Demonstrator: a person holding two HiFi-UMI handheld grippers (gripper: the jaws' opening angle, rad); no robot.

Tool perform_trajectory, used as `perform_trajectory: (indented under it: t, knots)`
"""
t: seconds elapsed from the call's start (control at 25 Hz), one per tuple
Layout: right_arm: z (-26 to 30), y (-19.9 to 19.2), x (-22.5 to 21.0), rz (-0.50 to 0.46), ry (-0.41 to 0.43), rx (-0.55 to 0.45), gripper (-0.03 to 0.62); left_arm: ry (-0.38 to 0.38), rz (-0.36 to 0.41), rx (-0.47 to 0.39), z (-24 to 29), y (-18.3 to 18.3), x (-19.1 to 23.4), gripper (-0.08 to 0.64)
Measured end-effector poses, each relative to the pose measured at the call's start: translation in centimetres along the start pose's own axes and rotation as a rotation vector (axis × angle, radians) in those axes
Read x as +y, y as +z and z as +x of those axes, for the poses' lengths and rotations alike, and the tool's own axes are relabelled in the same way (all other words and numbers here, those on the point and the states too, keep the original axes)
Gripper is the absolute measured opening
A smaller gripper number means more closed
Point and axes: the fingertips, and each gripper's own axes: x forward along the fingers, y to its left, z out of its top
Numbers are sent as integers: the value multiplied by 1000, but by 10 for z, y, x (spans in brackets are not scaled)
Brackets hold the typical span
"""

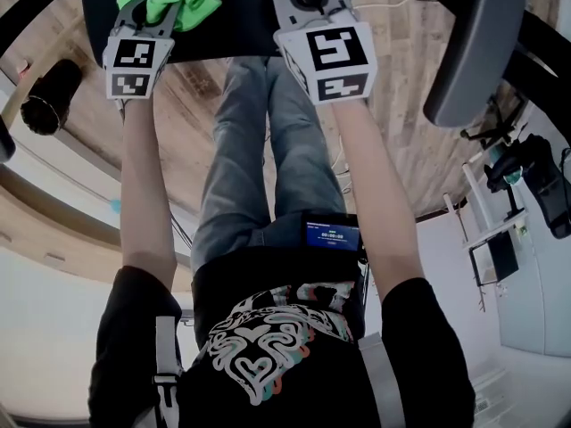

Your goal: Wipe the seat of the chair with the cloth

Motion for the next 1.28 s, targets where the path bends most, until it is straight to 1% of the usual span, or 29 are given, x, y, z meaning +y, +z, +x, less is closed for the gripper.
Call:
perform_trajectory:
  t: [0.12,0.28,0.48,0.64,0.8,0.92,1.2,1.28]
  knots:
    - [1,1,-3,13,-11,-4,0,-48,16,-9,16,15,-15,94]
    - [-3,1,-16,51,-48,-14,0,-136,35,-24,34,42,-48,94]
    - [-11,4,-42,80,-117,-26,0,-256,118,-57,51,63,-92,94]
    - [-16,5,-54,80,-142,-32,0,-339,177,-84,60,70,-128,94]
    - [-18,6,-56,76,-136,-32,0,-389,203,-94,63,76,-154,94]
    - [-17,4,-54,76,-133,-29,0,-430,240,-104,62,78,-169,94]
    - [-12,0,-50,90,-114,-16,0,-514,312,-118,59,80,-196,94]
    - [-12,0,-51,93,-113,-15,0,-528,317,-124,59,81,-202,94]
